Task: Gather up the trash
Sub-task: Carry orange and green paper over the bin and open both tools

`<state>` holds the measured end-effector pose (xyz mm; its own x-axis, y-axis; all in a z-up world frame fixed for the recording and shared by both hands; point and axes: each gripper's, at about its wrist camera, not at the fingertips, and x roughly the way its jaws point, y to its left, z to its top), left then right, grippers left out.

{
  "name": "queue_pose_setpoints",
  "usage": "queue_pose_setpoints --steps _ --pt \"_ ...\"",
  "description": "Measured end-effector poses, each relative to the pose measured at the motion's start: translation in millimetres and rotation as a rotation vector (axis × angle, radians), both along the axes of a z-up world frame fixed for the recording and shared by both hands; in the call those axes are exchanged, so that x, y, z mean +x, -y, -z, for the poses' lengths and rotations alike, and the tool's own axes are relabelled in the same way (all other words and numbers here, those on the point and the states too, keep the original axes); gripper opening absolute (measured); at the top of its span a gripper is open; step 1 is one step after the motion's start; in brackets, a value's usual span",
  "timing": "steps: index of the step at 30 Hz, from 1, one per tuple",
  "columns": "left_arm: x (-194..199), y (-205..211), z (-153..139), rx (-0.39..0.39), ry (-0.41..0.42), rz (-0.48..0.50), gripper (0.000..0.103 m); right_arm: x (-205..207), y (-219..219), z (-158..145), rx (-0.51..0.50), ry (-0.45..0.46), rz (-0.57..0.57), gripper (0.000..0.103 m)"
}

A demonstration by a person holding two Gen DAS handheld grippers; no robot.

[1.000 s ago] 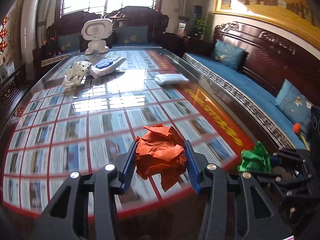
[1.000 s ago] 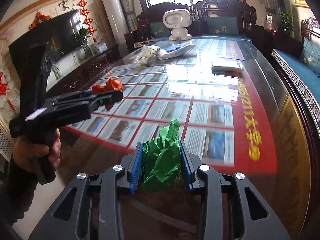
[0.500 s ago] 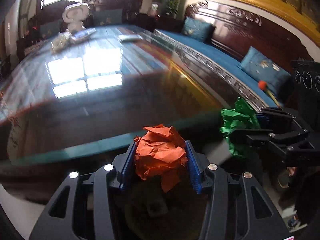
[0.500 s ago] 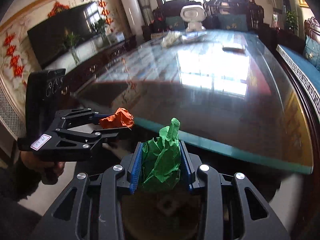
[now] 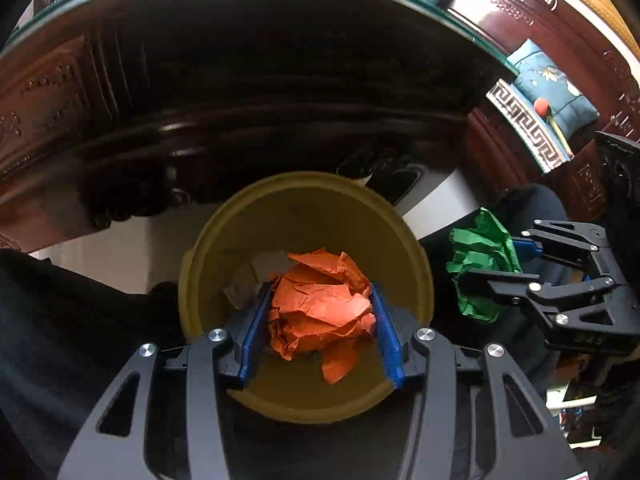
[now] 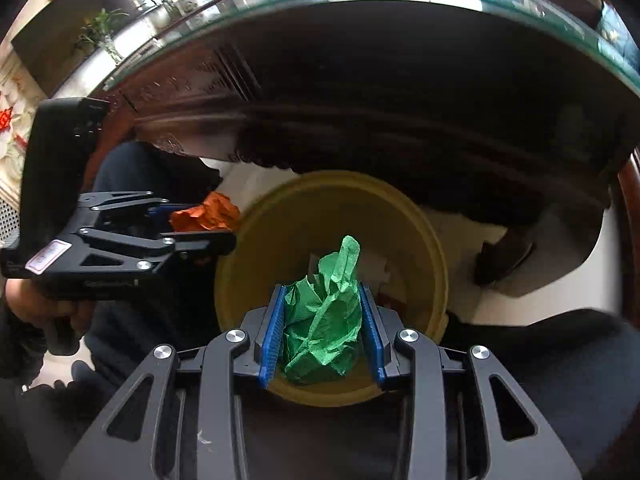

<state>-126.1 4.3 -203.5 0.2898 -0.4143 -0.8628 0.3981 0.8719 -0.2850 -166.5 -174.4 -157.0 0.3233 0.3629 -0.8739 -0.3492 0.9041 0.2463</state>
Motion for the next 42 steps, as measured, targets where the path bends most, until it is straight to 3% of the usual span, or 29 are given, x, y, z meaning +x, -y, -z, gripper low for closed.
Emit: queue_pose_setpoints --steps 10,13,14,15,39,42 --pt "5 0 16 0.039 -0.009 -0.009 0.048 0 -11 39 -0.047 -0.059 -0.016 0.038" --pt "8 -1 18 0.035 -0.018 -0.012 0.048 2 -11 42 -0.064 -0.073 -0.013 0.050" --pt "9 -1 19 0.038 -0.017 -0.013 0.049 3 -9 42 -0.066 -0.074 -0.009 0.062" --pt "9 0 20 0.040 -0.018 -0.015 0.049 3 -8 41 -0.064 -0.072 0.000 0.067" --pt "20 48 43 0.075 -0.070 0.075 0.049 -3 22 28 -0.032 -0.052 0.047 0.068" --pt "25 54 52 0.094 -0.099 0.071 0.057 -5 26 32 -0.027 -0.060 0.053 0.069"
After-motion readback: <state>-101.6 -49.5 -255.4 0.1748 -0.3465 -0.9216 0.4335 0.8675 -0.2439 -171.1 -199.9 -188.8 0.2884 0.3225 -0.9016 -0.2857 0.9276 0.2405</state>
